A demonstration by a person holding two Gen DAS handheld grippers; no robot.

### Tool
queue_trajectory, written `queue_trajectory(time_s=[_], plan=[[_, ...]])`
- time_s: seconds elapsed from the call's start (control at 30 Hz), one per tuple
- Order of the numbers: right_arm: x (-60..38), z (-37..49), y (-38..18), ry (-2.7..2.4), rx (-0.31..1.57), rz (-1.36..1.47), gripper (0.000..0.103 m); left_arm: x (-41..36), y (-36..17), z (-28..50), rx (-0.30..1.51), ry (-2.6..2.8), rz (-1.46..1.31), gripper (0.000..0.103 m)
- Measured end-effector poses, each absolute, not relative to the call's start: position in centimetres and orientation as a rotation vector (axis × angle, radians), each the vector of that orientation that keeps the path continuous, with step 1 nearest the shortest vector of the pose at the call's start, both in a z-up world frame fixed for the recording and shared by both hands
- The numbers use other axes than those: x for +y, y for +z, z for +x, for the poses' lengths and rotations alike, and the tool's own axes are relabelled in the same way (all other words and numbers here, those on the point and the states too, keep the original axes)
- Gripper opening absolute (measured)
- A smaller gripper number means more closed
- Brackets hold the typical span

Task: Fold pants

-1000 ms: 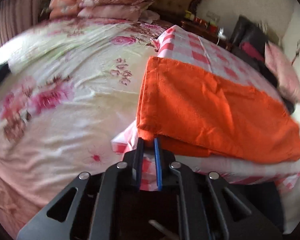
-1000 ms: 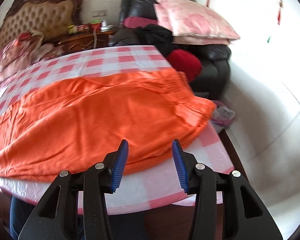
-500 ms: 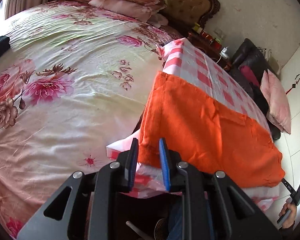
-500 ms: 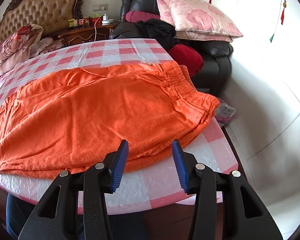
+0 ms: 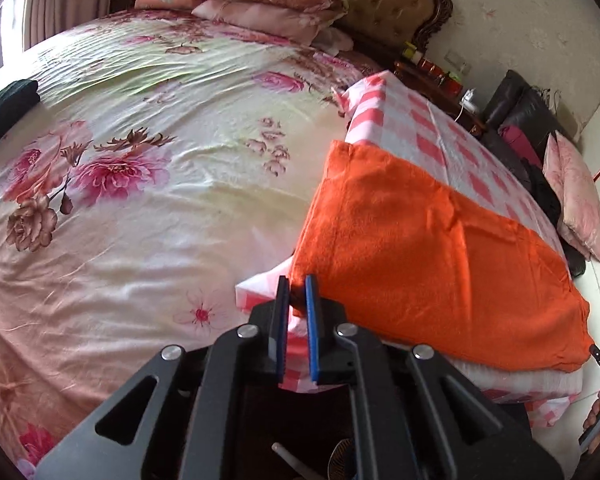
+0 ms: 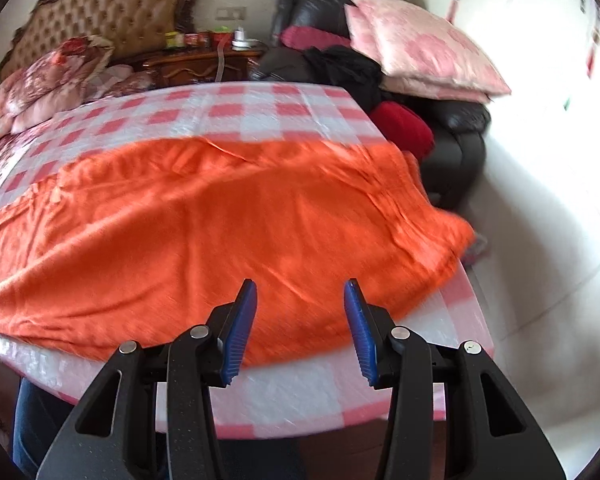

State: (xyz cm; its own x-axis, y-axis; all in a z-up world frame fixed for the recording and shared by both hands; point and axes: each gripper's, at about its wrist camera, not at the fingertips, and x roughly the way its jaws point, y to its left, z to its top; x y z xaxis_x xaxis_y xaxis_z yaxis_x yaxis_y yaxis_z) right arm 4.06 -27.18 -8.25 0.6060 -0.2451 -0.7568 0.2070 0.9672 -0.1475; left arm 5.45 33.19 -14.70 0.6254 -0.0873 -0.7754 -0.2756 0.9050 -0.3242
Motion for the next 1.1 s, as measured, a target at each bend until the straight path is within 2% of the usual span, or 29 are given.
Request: queue_trajectory(time_s=[0.03,0.17,0.2,0.23,0.3,0.4,0.47,0.6,0.63,0.73,0.8,0.87,0.93,0.97,1.07,1.1], plan=[[-26.6,4.5,-7.9,-0.247,0.880,-0.062,0.044,33.2,-14.5,5.5,0.902,0.117,-0.439,0.016],[-23.2,7.8,-6.8,-0.155,0.876,-0.120,0.044,32.0,-12.0,5.8,0.838,0.176,-0.324,0.017],[-21.5,9.4,-6.8,-0.116,0.880,-0.150,0.044,31.3,-11.3,6.3,0.809,0.143,-0.317,0.024],[-20.4,10.4,-6.9,-0.089,0.884,-0.171,0.044,30.7,-10.9,7.0,0.792,0.119,-0.307,0.039],[-17.6,12.9,-7.5,0.003,0.892,-0.207,0.043,28.5,-10.3,9.4,0.753,0.066,-0.248,0.054],[-13.7,16.9,-8.8,0.101,0.919,-0.220,0.043,25.7,-10.6,14.0,0.779,0.004,-0.165,0.054],[-13.0,18.1,-8.7,0.099,0.873,-0.202,0.043,24.7,-11.2,17.2,0.805,-0.054,-0.171,0.054],[-16.5,17.4,-7.2,-0.032,0.788,-0.054,0.044,26.4,-14.4,22.1,0.939,0.040,-0.155,0.054],[-17.5,16.9,-7.3,-0.024,0.802,-0.023,0.043,27.2,-14.9,22.6,0.957,0.081,-0.149,0.058],[-20.4,13.7,-8.4,-0.043,0.846,-0.055,0.044,29.5,-13.5,21.3,0.907,0.200,-0.136,0.055],[-22.3,11.4,-9.7,-0.051,0.893,-0.056,0.044,28.0,-11.2,19.5,0.823,0.145,-0.130,0.055],[-24.0,9.6,-11.3,-0.088,0.960,-0.088,0.045,24.0,-9.7,17.9,0.782,0.024,-0.121,0.056],[-24.7,8.6,-12.8,-0.115,1.020,-0.120,0.048,16.6,-8.8,16.0,0.741,-0.173,-0.060,0.057],[-25.1,7.7,-12.7,-0.127,1.017,-0.111,0.053,13.1,-8.6,15.2,0.731,-0.264,-0.029,0.057],[-25.3,6.7,-12.5,-0.147,1.039,-0.101,0.054,2.7,-9.1,14.6,0.747,-0.478,0.004,0.057],[-25.2,6.4,-12.5,-0.154,1.040,-0.091,0.054,-1.0,-9.4,15.0,0.768,-0.525,0.028,0.050]])
